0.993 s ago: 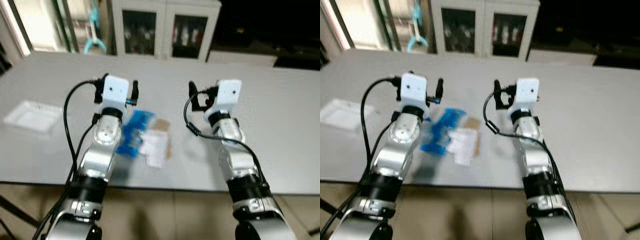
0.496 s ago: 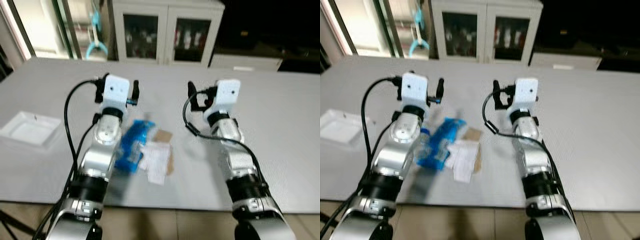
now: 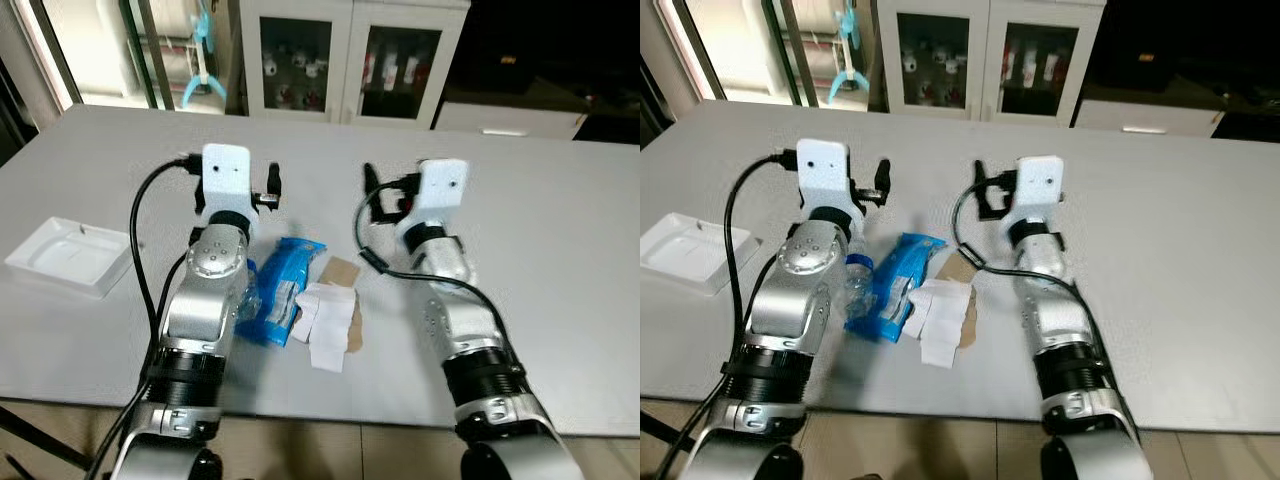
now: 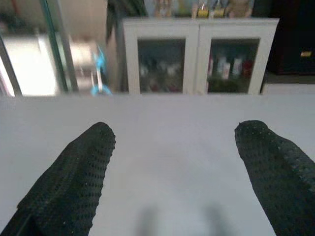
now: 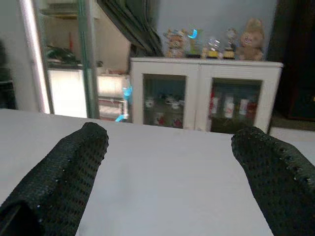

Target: Picking trash to rubbish bin

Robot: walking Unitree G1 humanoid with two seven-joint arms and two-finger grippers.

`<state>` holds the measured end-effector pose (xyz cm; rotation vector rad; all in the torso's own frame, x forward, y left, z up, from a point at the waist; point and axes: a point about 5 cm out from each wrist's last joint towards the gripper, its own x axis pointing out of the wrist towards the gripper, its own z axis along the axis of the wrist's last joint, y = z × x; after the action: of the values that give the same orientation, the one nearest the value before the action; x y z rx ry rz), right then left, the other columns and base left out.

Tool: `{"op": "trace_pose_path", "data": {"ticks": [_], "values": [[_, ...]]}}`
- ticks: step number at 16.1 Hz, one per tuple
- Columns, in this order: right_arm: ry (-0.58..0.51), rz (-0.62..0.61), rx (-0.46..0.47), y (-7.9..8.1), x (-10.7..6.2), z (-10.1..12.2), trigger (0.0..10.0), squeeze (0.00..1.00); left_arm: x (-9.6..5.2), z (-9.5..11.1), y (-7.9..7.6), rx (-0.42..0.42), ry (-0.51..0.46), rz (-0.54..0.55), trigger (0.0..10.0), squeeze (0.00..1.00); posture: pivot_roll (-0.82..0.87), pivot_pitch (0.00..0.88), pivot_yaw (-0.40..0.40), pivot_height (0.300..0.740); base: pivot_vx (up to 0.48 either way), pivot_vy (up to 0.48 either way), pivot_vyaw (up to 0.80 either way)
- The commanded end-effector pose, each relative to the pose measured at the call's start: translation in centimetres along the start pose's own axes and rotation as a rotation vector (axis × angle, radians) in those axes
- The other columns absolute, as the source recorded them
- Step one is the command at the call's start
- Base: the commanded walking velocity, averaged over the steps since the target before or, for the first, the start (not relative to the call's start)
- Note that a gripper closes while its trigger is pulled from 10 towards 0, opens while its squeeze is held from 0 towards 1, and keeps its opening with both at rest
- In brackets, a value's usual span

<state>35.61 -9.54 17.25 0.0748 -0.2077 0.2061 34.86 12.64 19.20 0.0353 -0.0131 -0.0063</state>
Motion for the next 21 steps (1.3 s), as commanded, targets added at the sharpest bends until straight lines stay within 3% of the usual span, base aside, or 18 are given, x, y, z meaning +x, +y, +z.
{"op": "trace_pose_path", "data": {"ticks": [1,3,4,6,9,10,14,21], "values": [[-0.001,-0.003,-0.003,-0.1,0.0,0.0,10.0,0.00,-0.1,0.3,0.1,-0.021,0.026,0.010,10.0,0.00,0.04,0.005,-0.035,0.740,0.000,0.000,0.00],[-0.002,-0.011,-0.001,-0.2,0.0,0.1,10.0,0.00,-0.3,0.2,0.7,-0.067,0.096,0.095,10.0,0.00,0.04,0.006,-0.037,0.740,0.000,0.000,0.00],[-0.002,-0.013,-0.002,-0.3,0.1,0.1,10.0,0.00,-0.9,-0.3,0.7,-0.149,0.208,0.172,10.0,0.00,0.05,0.007,-0.034,0.740,0.000,0.000,0.00],[0.000,-0.009,-0.003,-0.3,0.1,0.1,10.0,0.00,-1.3,-1.5,0.8,-0.193,0.326,0.172,10.0,0.00,0.05,0.009,-0.030,0.740,0.000,0.000,0.00],[0.001,-0.008,-0.001,-0.1,0.1,0.0,10.0,0.00,-1.7,-2.5,0.7,-0.200,0.393,0.189,10.0,0.00,0.04,0.016,-0.027,0.740,0.000,0.000,0.00],[0.003,-0.009,0.001,-0.1,-0.1,-0.1,10.0,0.00,-2.1,-3.2,0.4,-0.239,0.445,0.197,10.0,0.00,0.04,0.028,-0.026,0.740,0.000,0.000,0.00],[0.008,-0.006,0.002,-0.1,-0.1,-0.1,10.0,0.00,-2.4,-3.6,0.4,-0.306,0.508,0.196,10.0,0.00,0.04,0.039,-0.025,0.740,0.000,0.000,0.00],[0.009,0.005,0.000,0.1,0.0,0.0,10.0,0.00,-2.8,-4.5,0.2,-0.323,0.578,0.196,10.0,0.00,0.04,0.054,-0.028,0.740,0.000,0.000,0.00]]}}
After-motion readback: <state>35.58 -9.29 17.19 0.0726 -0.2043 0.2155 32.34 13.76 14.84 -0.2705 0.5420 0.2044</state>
